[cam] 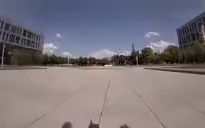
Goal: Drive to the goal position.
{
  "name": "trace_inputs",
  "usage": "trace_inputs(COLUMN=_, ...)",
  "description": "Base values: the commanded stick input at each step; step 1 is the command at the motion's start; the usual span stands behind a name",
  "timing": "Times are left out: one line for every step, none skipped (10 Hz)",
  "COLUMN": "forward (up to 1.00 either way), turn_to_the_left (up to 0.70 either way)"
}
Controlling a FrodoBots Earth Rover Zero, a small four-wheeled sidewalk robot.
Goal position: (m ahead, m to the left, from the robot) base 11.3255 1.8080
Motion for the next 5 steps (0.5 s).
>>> trace_inputs(forward=1.0, turn_to_the_left=0.0)
trace_inputs(forward=1.0, turn_to_the_left=0.0)
trace_inputs(forward=1.0, turn_to_the_left=0.0)
trace_inputs(forward=1.0, turn_to_the_left=0.0)
trace_inputs(forward=1.0, turn_to_the_left=0.0)
